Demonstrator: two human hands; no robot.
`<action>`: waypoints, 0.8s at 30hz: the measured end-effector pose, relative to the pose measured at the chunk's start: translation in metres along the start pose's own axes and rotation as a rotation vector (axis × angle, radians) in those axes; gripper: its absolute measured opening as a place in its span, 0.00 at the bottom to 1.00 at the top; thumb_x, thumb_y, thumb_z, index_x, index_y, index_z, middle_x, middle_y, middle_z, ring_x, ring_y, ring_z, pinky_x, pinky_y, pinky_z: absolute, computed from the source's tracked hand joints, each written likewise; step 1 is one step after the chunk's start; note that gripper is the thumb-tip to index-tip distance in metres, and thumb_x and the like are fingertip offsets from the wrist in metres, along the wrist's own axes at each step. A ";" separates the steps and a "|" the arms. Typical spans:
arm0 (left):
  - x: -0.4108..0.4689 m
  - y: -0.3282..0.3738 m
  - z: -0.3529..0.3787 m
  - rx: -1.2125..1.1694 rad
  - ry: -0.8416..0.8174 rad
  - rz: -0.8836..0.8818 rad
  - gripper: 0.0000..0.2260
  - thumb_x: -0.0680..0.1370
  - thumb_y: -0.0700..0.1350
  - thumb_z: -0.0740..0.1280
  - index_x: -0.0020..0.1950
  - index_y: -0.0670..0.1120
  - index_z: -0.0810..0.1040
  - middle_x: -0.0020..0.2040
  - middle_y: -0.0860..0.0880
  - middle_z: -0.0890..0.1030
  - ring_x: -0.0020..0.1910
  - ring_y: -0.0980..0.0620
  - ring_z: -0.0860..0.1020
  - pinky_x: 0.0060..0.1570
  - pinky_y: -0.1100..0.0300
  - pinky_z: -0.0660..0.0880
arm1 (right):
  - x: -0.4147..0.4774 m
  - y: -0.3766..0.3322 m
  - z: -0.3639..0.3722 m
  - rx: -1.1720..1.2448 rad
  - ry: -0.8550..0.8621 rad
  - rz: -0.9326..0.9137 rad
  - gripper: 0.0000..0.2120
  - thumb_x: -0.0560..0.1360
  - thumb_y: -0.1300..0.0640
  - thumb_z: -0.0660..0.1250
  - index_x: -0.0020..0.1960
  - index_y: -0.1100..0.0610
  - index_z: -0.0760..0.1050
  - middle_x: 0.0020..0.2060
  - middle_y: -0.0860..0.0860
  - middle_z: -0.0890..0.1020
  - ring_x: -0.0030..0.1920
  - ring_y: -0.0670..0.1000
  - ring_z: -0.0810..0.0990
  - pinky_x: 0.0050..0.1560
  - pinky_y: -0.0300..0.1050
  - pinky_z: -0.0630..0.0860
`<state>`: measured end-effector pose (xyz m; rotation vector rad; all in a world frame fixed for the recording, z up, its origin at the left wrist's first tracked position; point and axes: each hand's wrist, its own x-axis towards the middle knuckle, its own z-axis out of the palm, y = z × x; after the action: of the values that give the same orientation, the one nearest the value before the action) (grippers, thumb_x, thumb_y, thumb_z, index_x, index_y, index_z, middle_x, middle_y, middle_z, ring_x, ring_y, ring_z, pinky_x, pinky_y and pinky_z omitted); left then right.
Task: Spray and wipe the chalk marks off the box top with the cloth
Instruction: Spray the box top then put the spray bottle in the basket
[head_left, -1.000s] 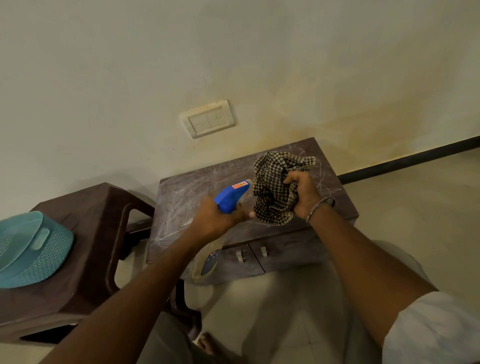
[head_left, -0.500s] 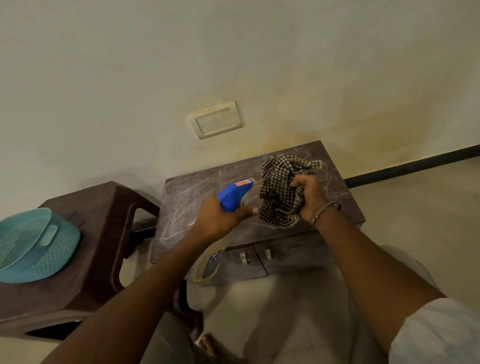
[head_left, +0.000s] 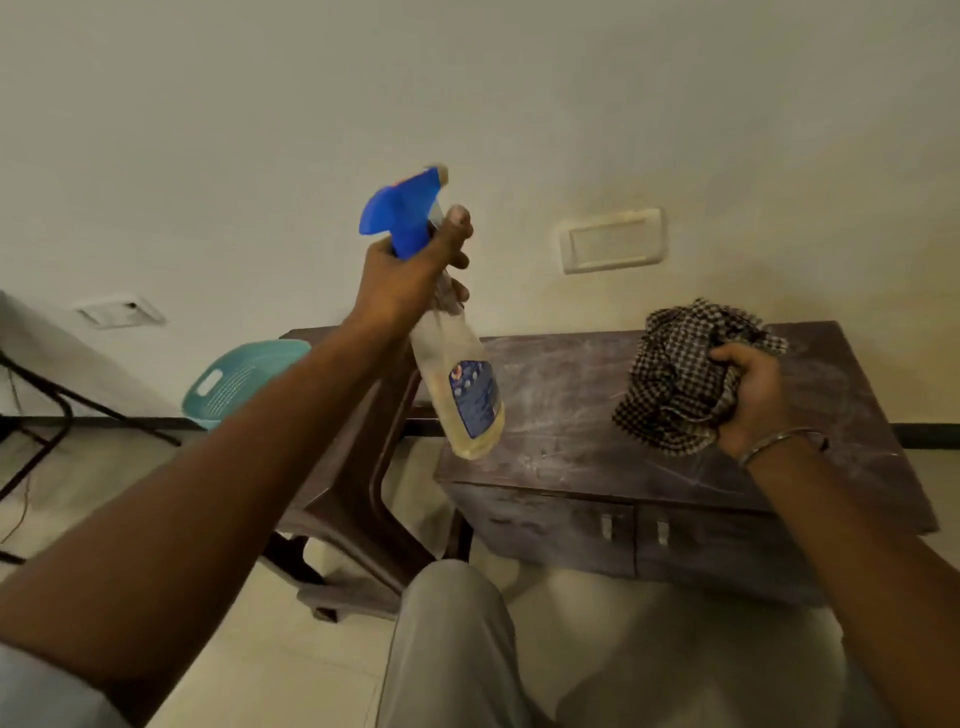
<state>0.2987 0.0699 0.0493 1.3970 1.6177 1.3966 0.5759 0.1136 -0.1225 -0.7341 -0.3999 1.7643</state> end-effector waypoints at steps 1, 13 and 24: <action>0.002 0.002 -0.012 0.007 0.021 0.015 0.21 0.78 0.58 0.67 0.58 0.40 0.79 0.43 0.47 0.80 0.34 0.49 0.80 0.40 0.54 0.80 | 0.001 0.007 0.018 0.003 -0.035 0.012 0.18 0.76 0.58 0.55 0.50 0.57 0.84 0.50 0.55 0.84 0.49 0.58 0.83 0.52 0.54 0.80; 0.026 0.019 -0.155 -0.065 0.346 0.155 0.18 0.80 0.56 0.66 0.54 0.41 0.79 0.41 0.48 0.79 0.35 0.51 0.78 0.39 0.58 0.80 | 0.002 0.109 0.237 -0.151 -0.313 0.204 0.17 0.75 0.56 0.63 0.61 0.63 0.76 0.55 0.59 0.82 0.54 0.60 0.80 0.60 0.59 0.76; 0.059 -0.042 -0.253 -0.042 0.627 0.135 0.26 0.75 0.61 0.70 0.55 0.38 0.79 0.36 0.51 0.78 0.29 0.53 0.78 0.36 0.56 0.79 | 0.020 0.164 0.258 -0.329 -0.299 0.243 0.17 0.75 0.58 0.64 0.61 0.65 0.76 0.54 0.60 0.82 0.51 0.59 0.82 0.53 0.55 0.80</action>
<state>0.0408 0.0454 0.0933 1.1162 1.8687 2.0829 0.2829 0.1051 -0.0331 -0.7737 -0.8474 2.0734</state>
